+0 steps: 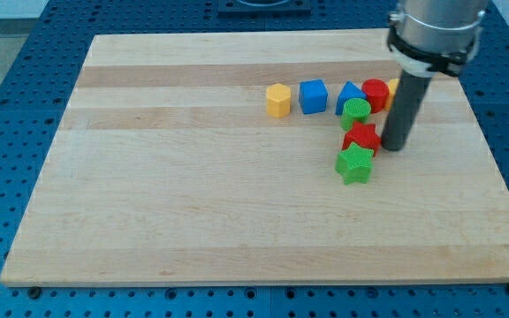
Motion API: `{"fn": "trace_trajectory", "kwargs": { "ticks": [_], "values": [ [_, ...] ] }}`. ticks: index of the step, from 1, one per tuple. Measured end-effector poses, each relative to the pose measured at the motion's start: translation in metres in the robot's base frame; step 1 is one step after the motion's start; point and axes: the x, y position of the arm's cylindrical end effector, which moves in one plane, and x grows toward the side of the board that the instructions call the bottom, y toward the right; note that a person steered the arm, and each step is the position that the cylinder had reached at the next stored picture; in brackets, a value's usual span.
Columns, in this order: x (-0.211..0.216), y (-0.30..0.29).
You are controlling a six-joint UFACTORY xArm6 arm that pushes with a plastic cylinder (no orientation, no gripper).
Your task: Push the green star towards the green circle along with the red star
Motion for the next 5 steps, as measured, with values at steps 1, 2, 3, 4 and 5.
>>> {"fn": "trace_trajectory", "kwargs": {
  "ticks": [1,2,3,4,5],
  "values": [
    [0.034,0.025],
    [0.064,0.018],
    [0.085,-0.031],
    [0.068,-0.088],
    [0.022,-0.101]
  ]
}}
